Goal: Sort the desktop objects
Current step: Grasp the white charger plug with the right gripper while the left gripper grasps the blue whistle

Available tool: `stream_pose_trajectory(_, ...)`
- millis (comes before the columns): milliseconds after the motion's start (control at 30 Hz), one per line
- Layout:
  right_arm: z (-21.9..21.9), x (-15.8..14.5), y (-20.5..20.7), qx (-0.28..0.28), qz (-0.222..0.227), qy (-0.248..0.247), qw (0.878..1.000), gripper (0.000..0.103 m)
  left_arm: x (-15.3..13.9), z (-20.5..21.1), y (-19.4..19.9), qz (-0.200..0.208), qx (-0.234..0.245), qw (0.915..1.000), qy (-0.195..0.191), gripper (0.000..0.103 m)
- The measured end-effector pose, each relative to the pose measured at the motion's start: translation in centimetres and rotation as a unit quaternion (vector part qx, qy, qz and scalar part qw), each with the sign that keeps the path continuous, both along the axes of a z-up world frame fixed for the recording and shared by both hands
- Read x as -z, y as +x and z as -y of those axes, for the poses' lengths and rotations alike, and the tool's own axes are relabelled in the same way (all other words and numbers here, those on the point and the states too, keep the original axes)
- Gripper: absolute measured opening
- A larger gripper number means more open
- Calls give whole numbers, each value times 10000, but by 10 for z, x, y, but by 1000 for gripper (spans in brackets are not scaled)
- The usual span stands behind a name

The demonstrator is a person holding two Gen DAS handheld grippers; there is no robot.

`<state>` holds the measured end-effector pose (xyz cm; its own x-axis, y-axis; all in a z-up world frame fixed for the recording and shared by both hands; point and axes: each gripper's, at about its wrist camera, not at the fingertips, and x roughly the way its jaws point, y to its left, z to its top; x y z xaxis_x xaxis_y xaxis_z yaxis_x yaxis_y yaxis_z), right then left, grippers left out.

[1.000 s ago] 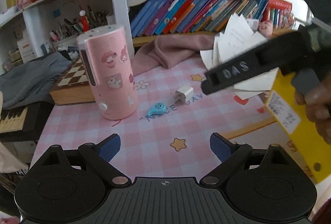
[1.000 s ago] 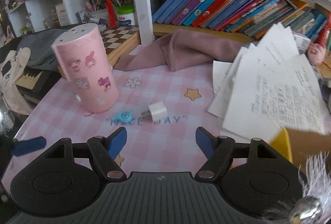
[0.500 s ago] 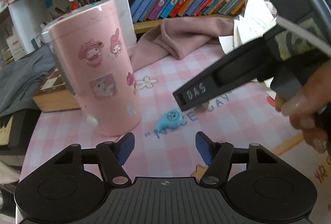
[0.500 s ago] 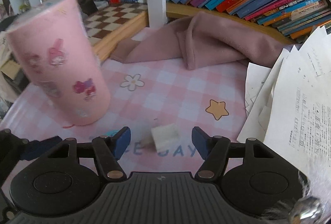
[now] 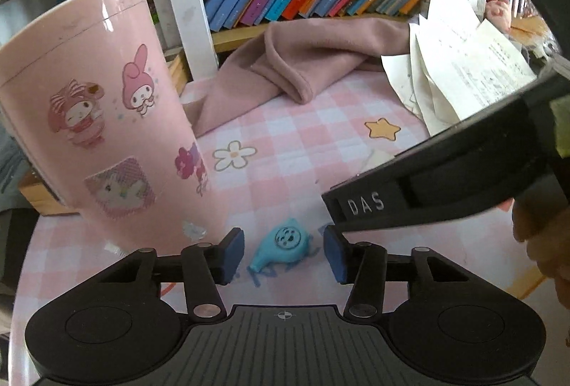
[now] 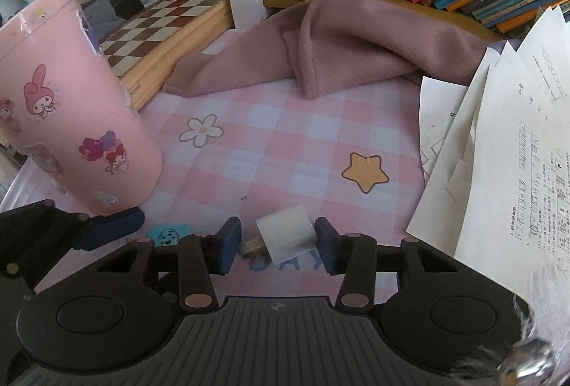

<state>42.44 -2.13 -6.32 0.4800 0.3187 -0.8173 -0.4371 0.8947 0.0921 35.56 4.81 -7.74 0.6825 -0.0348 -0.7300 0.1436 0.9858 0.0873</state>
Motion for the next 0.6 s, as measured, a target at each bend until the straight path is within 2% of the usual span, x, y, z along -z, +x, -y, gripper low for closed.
stream_pose_trajectory(167, -2, 1, 0, -68, 31, -77, 9999, 44, 1, -8, 3, -96, -92, 9994, -333, 39)
stream_pose_trajectory(200, -3, 1, 0, -89, 42, -99, 9999, 44, 1, -8, 4, -102, -104, 9993, -334, 32)
stream_pose_trajectory(233, -4, 2, 0, -110, 53, -120, 9999, 44, 0, -8, 5, -105, -89, 9994, -323, 31)
stream_pose_trajectory(367, 0, -1, -2, -55, 61, -98, 9999, 43, -2, -10, 0, -127, -74, 9993, -351, 30)
stream_pose_trajectory(600, 13, -29, -24, 88, 235, 243, 9994, 43, -28, -10, -35, 169, 29, 9989, -432, 30)
